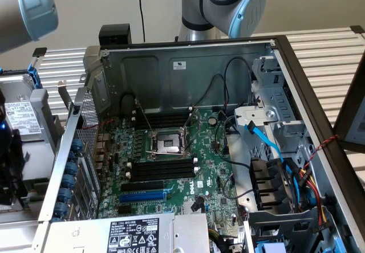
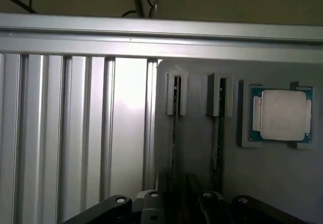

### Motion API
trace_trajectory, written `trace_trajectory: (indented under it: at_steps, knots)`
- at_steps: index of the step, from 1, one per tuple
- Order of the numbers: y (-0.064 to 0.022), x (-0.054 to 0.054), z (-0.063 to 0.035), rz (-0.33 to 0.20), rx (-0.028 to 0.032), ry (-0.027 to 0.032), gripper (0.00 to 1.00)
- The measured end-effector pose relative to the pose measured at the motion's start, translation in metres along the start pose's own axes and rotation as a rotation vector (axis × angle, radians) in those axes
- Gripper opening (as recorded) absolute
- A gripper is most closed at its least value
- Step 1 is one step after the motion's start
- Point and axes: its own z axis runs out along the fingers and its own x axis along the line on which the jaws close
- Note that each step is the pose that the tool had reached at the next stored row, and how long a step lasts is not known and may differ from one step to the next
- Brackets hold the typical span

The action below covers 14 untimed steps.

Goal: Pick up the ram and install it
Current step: 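Pick up the ram and move it above insertion slot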

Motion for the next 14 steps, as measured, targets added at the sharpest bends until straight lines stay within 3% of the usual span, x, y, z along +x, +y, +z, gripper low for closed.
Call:
trace_trajectory:
  at_steps: [7, 9, 10, 14]
  knots:
    - [0.0, 0.0001, 0.0003, 0.013, 0.0002, 0.0008, 0.29]
    - [0.0, 0.0, 0.0004, 0.013, 0.001, 0.0011, 0.27]
    - [0.0, 0.0, 0.0004, 0.013, 0.0011, 0.0011, 0.2]
    - [0.0006, 0.0, 0.0004, 0.013, 0.0012, 0.0015, 0.2]
